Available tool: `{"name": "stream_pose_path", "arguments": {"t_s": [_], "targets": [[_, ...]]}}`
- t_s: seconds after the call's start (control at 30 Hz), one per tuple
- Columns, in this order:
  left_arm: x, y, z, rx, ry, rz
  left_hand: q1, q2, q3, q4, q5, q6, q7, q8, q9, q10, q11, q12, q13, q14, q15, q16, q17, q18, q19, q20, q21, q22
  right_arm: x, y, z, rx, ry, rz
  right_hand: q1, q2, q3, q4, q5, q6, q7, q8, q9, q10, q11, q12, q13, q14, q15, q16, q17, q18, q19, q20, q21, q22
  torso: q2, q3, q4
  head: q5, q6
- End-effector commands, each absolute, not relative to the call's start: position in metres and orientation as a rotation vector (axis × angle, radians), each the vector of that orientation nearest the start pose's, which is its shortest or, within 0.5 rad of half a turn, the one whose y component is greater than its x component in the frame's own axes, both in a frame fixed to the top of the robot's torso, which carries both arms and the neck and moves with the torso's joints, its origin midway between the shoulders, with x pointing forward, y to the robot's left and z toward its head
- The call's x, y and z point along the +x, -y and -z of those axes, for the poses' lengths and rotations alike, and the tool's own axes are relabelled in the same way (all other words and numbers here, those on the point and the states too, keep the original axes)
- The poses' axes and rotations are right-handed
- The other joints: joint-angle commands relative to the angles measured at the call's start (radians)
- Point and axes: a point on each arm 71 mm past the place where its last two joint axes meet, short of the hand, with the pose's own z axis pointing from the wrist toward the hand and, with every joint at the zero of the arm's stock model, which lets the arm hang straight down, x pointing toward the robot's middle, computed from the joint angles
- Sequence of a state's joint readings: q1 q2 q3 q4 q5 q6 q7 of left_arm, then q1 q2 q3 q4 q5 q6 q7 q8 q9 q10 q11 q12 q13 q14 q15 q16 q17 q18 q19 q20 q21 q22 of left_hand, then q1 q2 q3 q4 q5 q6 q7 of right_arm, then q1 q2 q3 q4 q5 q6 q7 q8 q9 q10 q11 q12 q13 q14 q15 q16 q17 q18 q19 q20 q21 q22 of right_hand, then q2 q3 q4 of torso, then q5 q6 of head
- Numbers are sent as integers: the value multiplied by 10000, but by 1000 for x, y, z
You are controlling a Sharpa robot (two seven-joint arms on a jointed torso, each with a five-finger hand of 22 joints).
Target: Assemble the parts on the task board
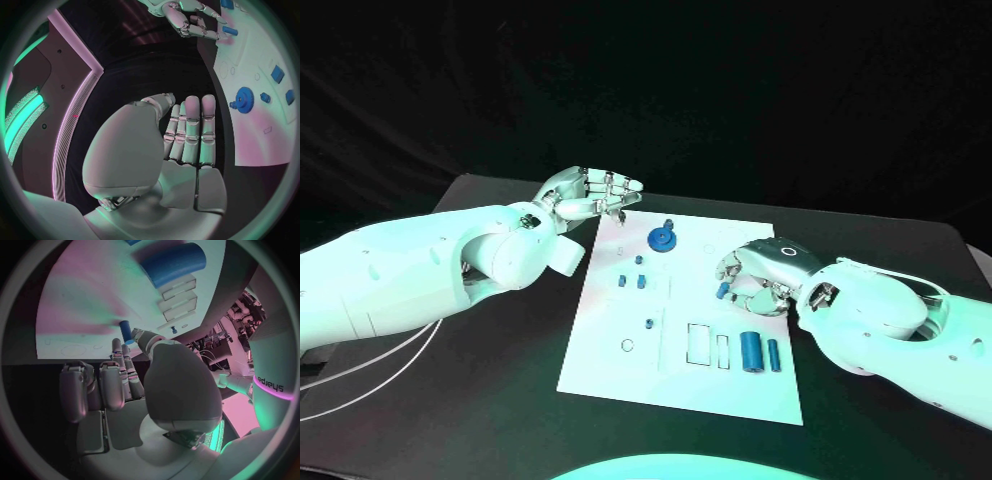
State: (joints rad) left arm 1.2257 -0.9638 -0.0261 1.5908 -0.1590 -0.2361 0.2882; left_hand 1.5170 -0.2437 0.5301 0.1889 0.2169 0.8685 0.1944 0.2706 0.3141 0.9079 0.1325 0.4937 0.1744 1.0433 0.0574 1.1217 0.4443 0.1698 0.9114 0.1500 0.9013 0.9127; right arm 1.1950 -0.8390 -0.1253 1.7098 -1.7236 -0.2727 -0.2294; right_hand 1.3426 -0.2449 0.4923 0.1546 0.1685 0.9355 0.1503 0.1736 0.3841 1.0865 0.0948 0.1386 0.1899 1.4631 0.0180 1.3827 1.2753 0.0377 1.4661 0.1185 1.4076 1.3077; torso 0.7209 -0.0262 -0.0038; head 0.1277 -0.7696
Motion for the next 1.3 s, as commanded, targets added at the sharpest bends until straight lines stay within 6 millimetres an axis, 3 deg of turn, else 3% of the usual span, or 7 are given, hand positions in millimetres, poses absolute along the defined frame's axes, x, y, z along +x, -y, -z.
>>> {"name": "stream_pose_path", "arguments": {"t_s": [0.03,0.27,0.5,0.63,0.77,1.13,1.3], "targets": [[479,-240,159,-9695,-15340,15004,-54,-41,61,20,14,-45,13,-37,-2,-79,-7,36,-12,-29,-18,-32,-8,147,-17,-8,-20,-14,430,143,206,-4920,-16966,-5999,78,101,89,47,53,117,-8,77,13,148,-35,84,15,446,-64,51,17,-9,277,-24,65,1997,-2,-1,-18,18,-21],[479,-240,159,-9692,-15350,15014,-54,-41,61,20,14,-45,13,-37,-2,-79,-7,36,-12,-29,-18,-32,-8,147,-17,-8,-20,-14,431,138,212,-4981,-17075,-6036,131,246,233,83,40,367,-38,194,54,408,-84,199,18,466,-106,96,64,-27,322,-58,139,2034,-2,8,-11,25,-38],[479,-240,159,-9699,-15347,14999,-54,-41,61,20,14,-45,13,-37,-2,-79,-7,36,-12,-29,-18,-32,-8,147,-17,-8,-20,-14,433,138,213,-4795,-16899,-6048,234,604,441,100,-47,827,-135,443,168,754,-191,334,47,492,-192,156,126,-65,413,-128,309,2111,-5,7,-19,24,-59],[479,-240,159,-9708,-15346,14981,-61,-33,73,14,15,-40,12,-36,1,-80,-8,50,-14,-25,-18,-37,-20,147,-14,-8,-27,-18,432,138,209,-4586,-16445,-6125,289,839,610,98,-330,1036,-212,589,253,920,-257,387,64,499,-248,174,139,-73,432,-180,340,2130,-8,10,-25,43,-72],[479,-241,159,-9716,-15340,14964,-61,-33,73,14,15,-40,12,-36,1,-80,-8,50,-14,-25,-18,-37,-20,147,-14,-8,-27,-18,429,138,204,-4337,-15909,-6280,311,933,693,69,-368,1148,-278,708,336,1106,-327,465,104,507,-302,191,156,-97,485,-225,443,2175,-11,16,-3,50,-77],[480,-242,159,-9748,-15319,14926,-52,-22,88,2,16,-37,10,-35,2,-81,-11,59,-15,-23,-21,-39,-27,149,-12,-9,-31,-20,412,137,180,-4013,-15352,-6925,431,887,791,-132,-412,1224,-342,882,494,1275,-407,511,152,513,-377,201,157,-120,535,-302,541,2221,-20,4,-24,79,-76],[480,-241,159,-9761,-15319,14939,-43,-19,96,-7,17,-36,9,-35,3,-81,-13,62,-16,-22,-23,-40,-31,150,-10,-10,-31,-20,399,122,172,-4079,-15229,-7651,444,831,785,-180,-419,1216,-332,901,518,1280,-406,505,157,503,-379,174,112,-111,515,-310,499,2207,-21,3,-31,95,-71]]}}
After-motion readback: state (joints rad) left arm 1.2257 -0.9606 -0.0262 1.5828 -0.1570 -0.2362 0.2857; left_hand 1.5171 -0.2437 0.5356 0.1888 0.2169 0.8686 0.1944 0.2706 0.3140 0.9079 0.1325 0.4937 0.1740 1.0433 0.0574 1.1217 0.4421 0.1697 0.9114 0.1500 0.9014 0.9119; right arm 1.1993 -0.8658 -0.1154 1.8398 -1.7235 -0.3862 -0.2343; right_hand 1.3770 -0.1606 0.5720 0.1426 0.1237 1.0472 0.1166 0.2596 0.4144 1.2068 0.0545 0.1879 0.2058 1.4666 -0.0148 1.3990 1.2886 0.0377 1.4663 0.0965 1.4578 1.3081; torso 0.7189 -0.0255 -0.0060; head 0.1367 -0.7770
